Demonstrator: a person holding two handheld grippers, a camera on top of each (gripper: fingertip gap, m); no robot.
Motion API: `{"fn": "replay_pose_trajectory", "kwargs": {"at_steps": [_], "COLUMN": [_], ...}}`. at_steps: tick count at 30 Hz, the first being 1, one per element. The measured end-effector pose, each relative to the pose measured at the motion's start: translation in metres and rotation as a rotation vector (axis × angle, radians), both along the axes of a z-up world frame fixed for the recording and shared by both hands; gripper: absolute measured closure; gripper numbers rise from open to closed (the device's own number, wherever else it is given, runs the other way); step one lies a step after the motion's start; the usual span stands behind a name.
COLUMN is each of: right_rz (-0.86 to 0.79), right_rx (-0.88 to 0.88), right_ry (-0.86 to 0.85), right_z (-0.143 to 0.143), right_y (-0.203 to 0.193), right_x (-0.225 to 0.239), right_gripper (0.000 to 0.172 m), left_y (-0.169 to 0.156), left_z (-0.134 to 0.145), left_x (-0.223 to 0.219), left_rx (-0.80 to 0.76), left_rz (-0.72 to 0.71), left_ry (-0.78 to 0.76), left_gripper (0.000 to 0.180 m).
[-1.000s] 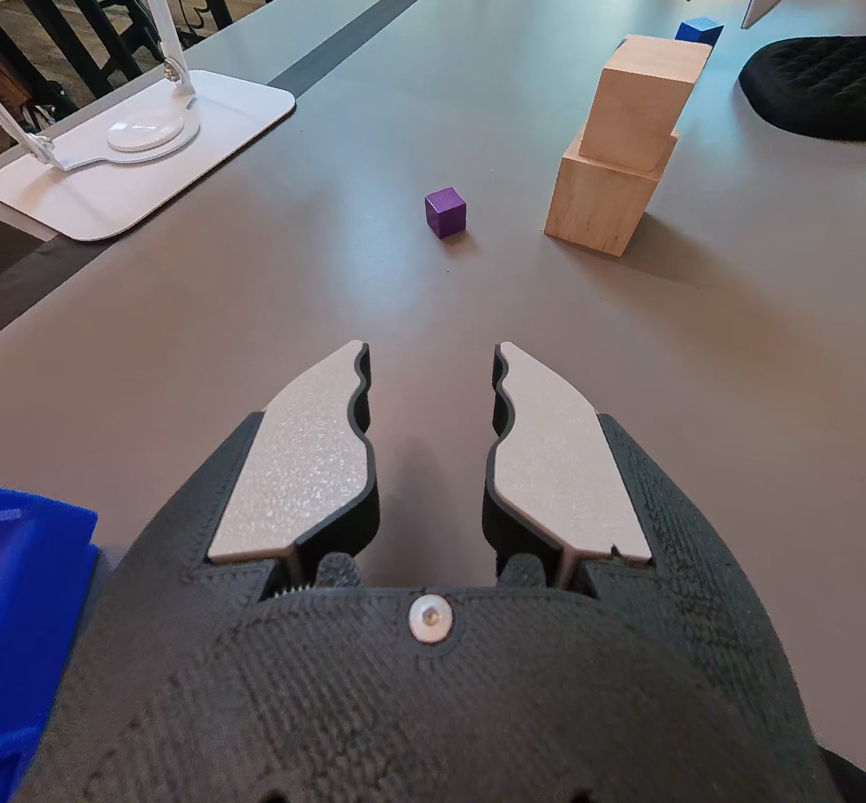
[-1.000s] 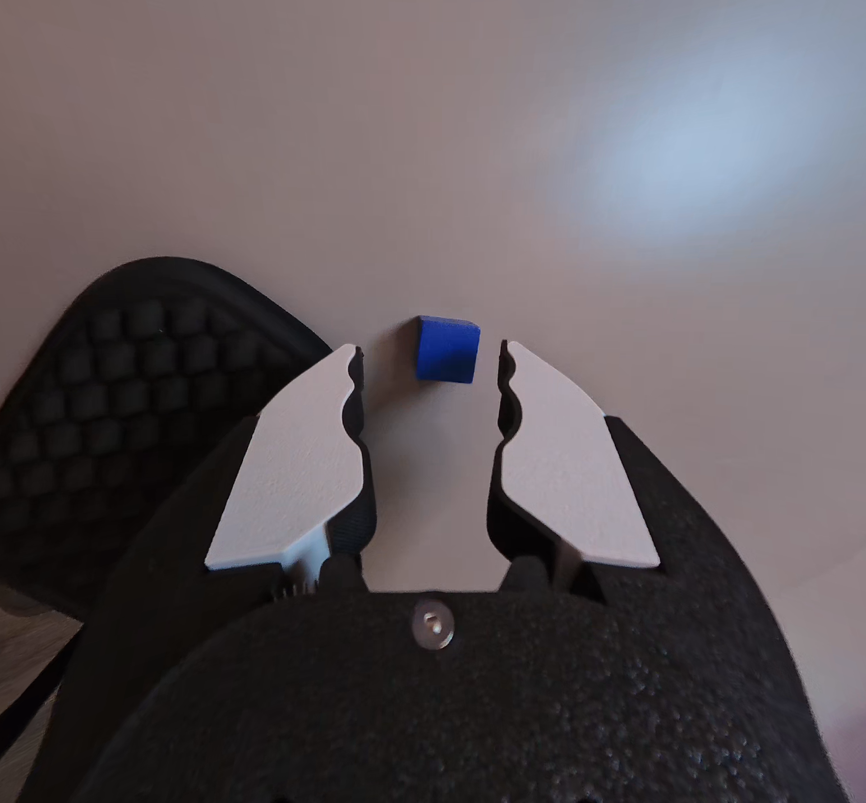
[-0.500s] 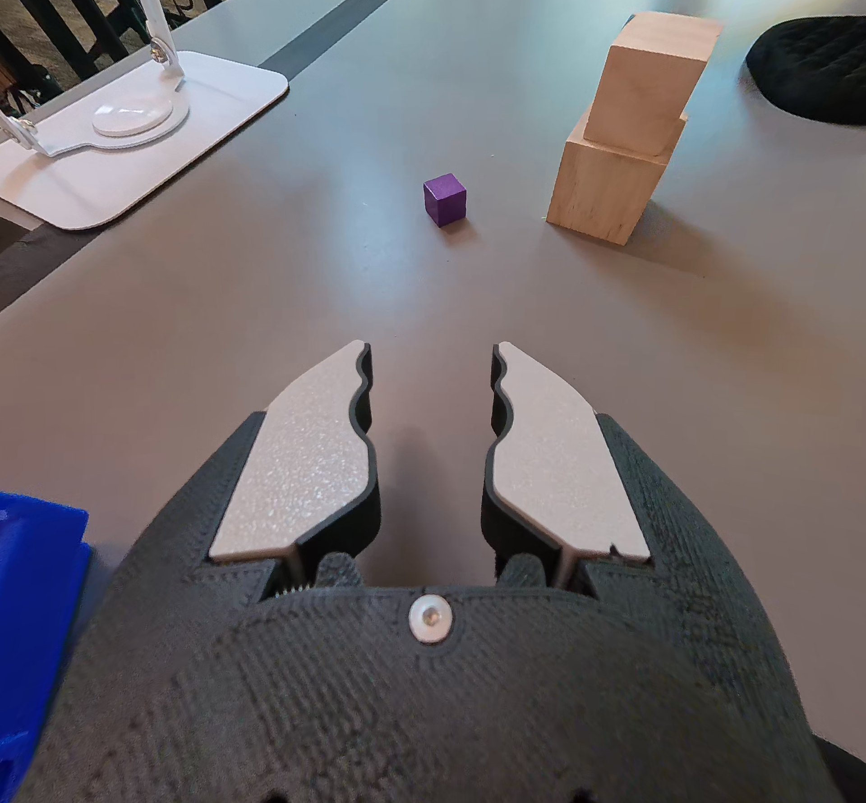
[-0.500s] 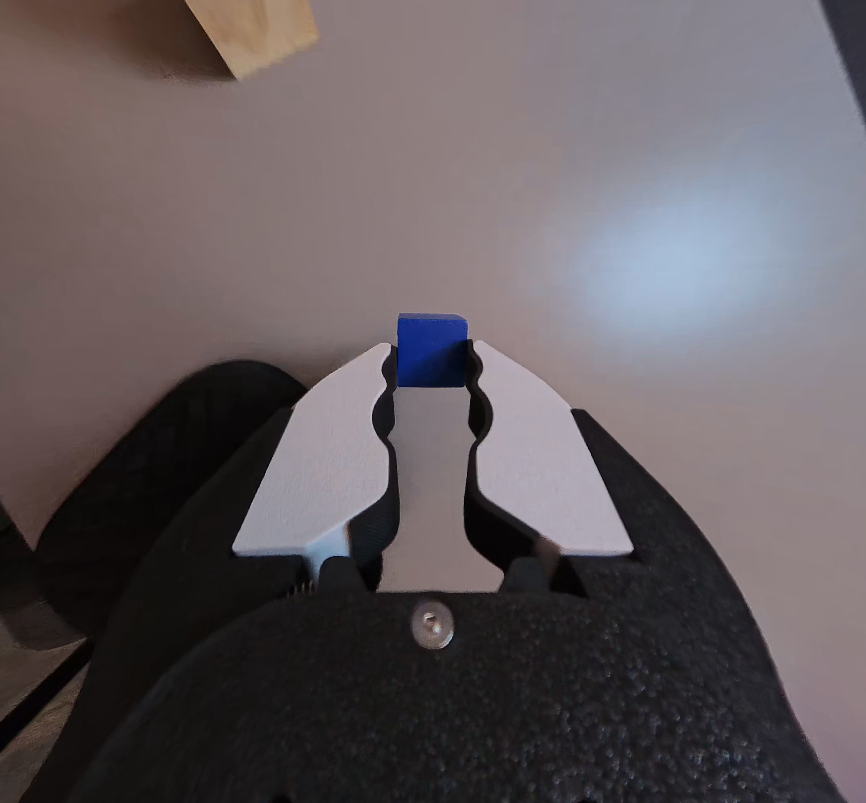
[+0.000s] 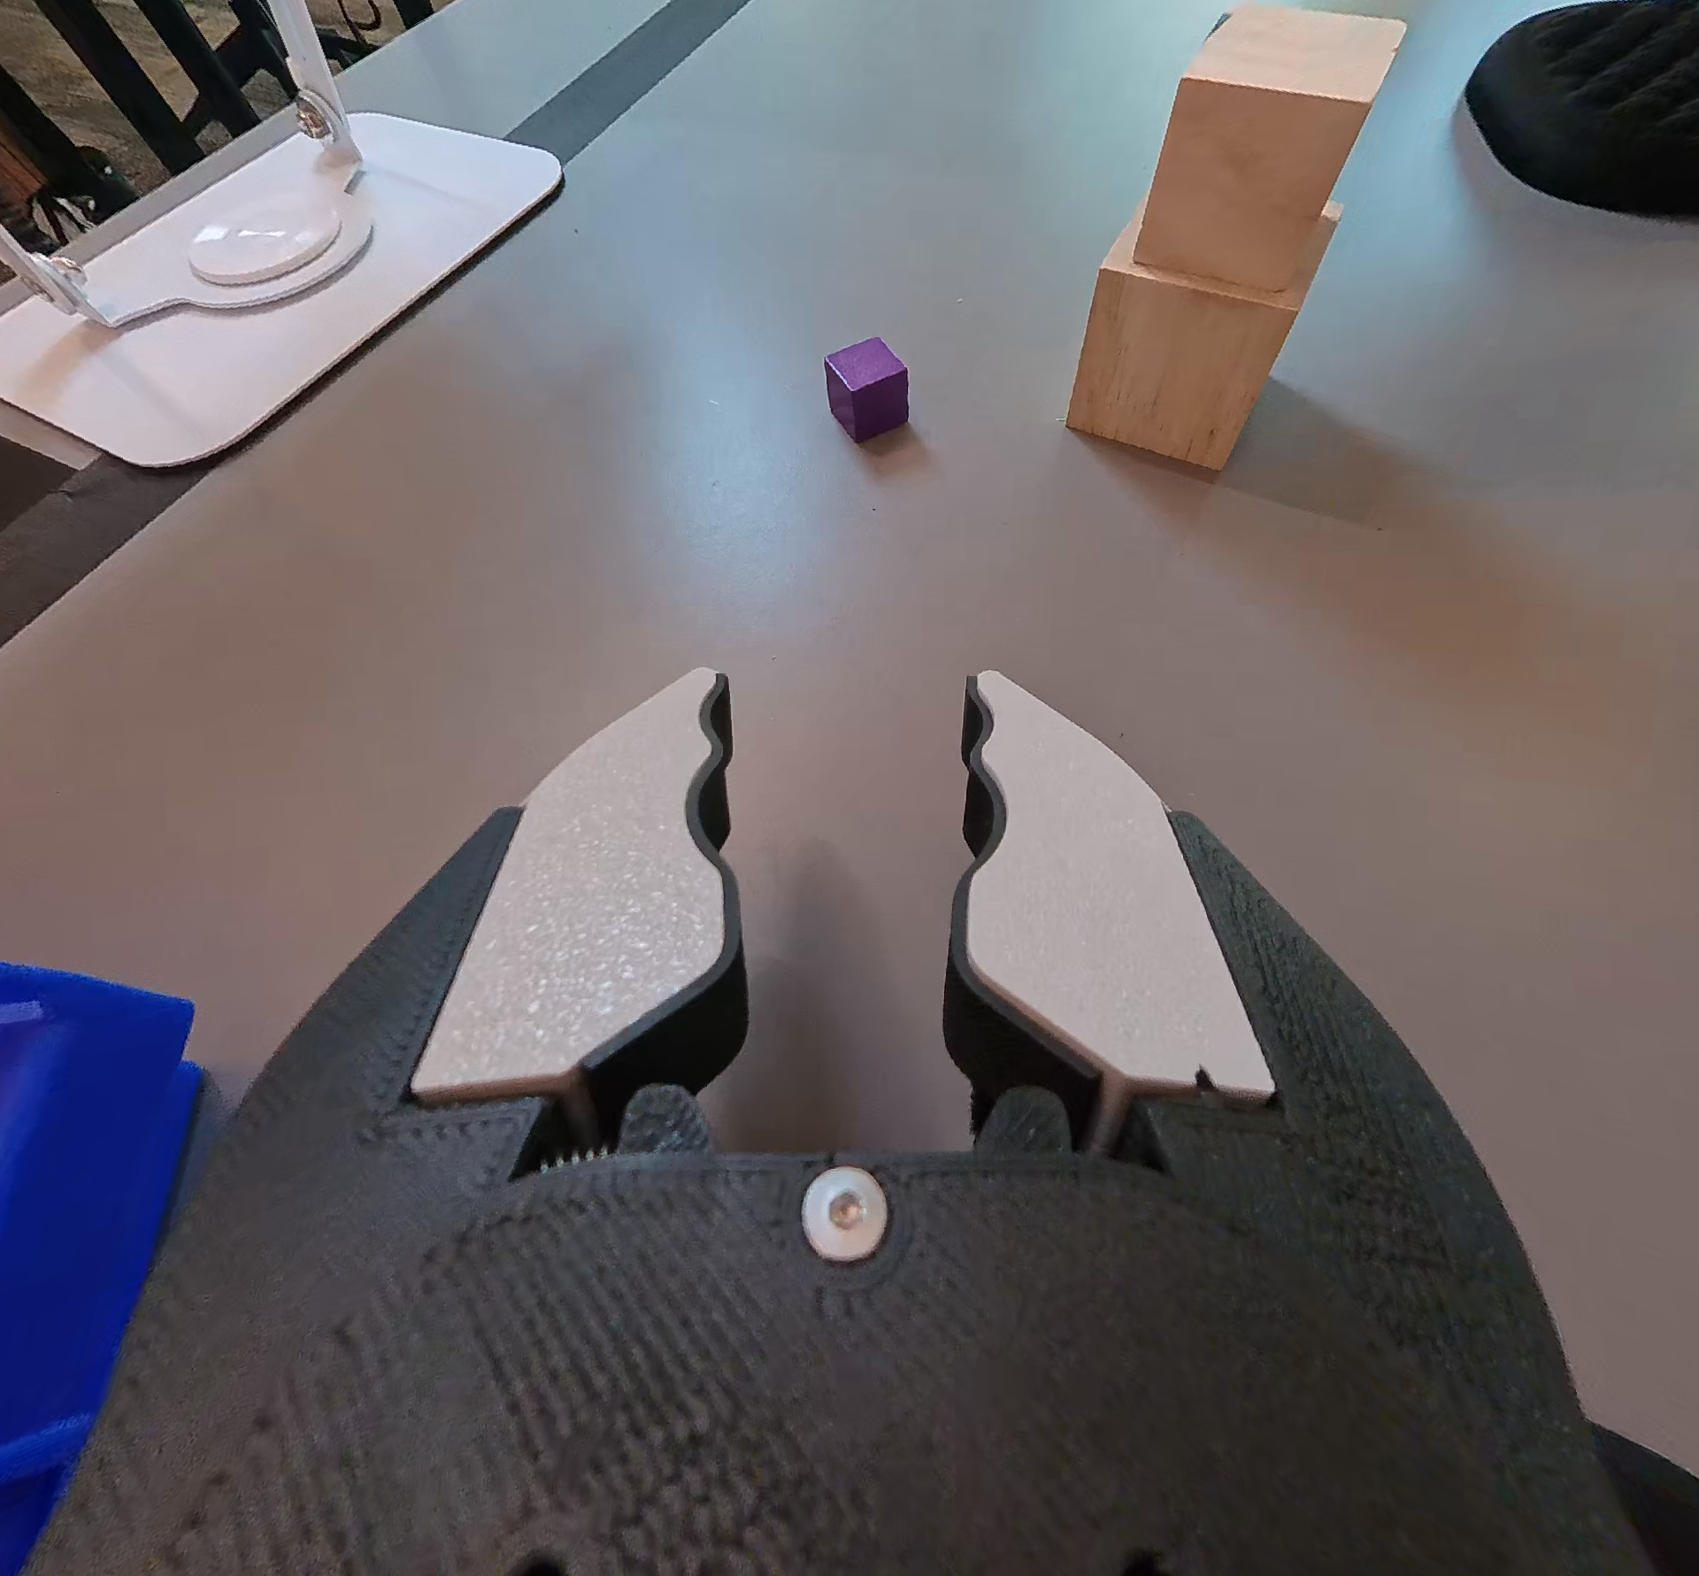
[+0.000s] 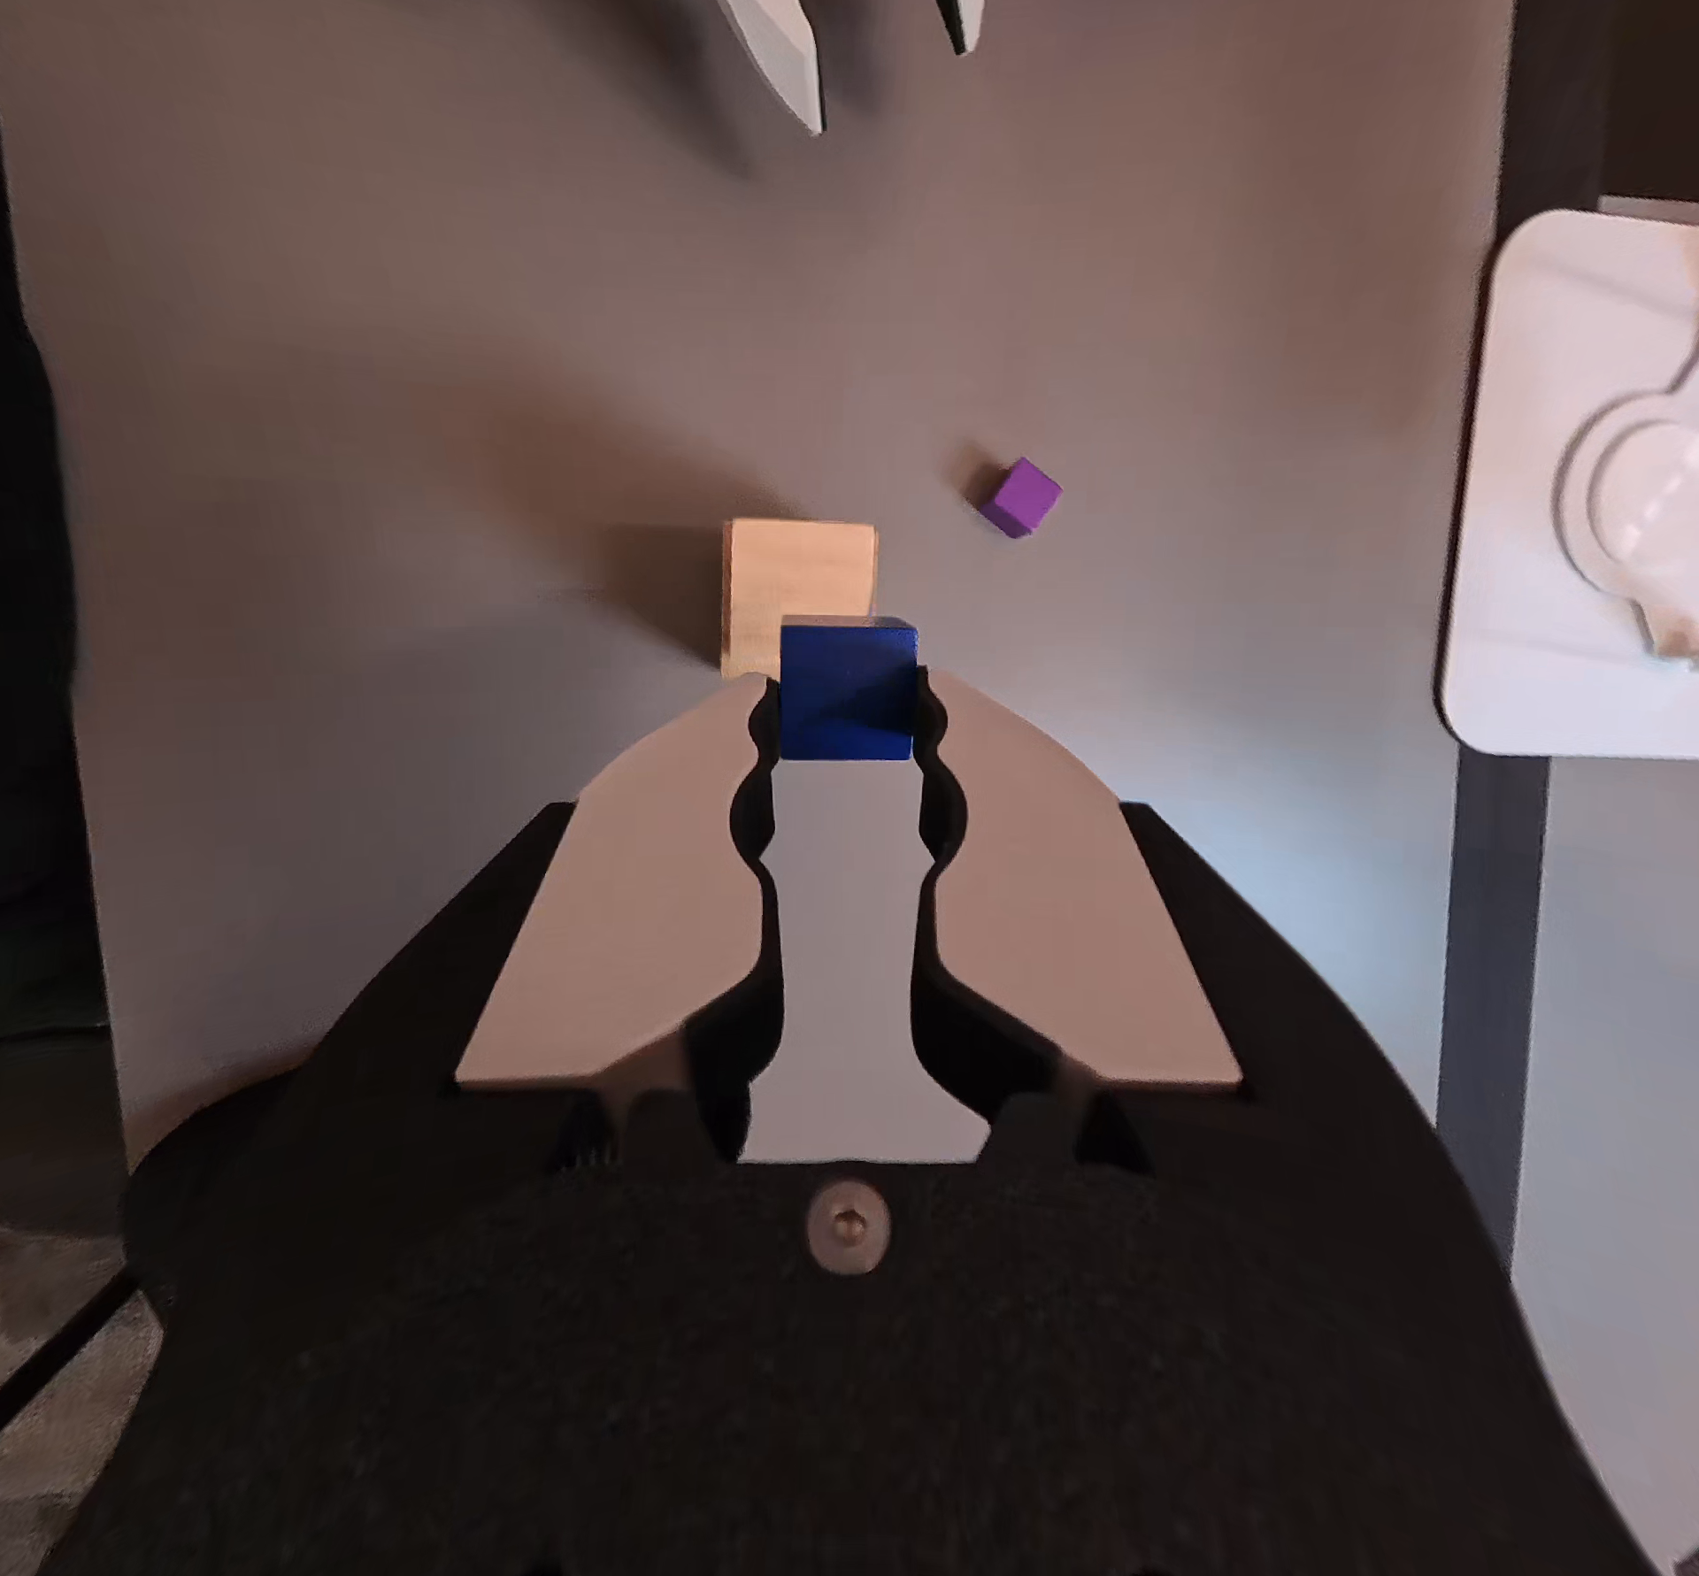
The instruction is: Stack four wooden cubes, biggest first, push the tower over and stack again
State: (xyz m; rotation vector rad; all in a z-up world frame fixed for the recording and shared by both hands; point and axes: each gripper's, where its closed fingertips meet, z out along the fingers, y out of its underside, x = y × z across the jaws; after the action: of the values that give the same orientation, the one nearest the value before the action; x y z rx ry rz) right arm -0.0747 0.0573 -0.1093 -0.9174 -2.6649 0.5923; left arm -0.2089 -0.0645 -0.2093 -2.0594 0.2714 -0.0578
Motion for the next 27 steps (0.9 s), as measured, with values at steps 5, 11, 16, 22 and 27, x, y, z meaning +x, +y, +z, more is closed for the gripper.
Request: {"fn": "replay_pose_trajectory", "kwargs": {"at_steps": [5, 11, 16, 22, 27], "right_rz": [0.018, 0.02, 0.015, 0.008, 0.007], "right_rx": [0.011, 0.017, 0.019, 0.019, 0.033], "right_ry": [-0.052, -0.085, -0.099, -0.098, -0.096], "right_z": [-0.025, -0.039, -0.042, -0.044, -0.045], "right_y": [-0.018, -0.024, -0.023, -0.024, -0.024], "right_x": [-0.011, -0.011, -0.011, -0.011, -0.011], "right_gripper": [0.144, 0.144, 0.144, 0.144, 0.144], "left_y": [-0.001, -0.001, 0.0, 0.0, 0.0], "left_z": [0.003, 0.003, 0.002, 0.001, 0.001], "left_x": [-0.001, 0.0, 0.001, 0.001, 0.002], "left_rx": [0.009, 0.006, 0.004, 0.0, -0.002], "left_rz": [0.001, -0.002, -0.003, -0.005, -0.007], "left_ry": [0.001, 0.005, 0.005, 0.005, 0.006], "left_gripper": [0.132, 0.132, 0.132, 0.132, 0.132]}}
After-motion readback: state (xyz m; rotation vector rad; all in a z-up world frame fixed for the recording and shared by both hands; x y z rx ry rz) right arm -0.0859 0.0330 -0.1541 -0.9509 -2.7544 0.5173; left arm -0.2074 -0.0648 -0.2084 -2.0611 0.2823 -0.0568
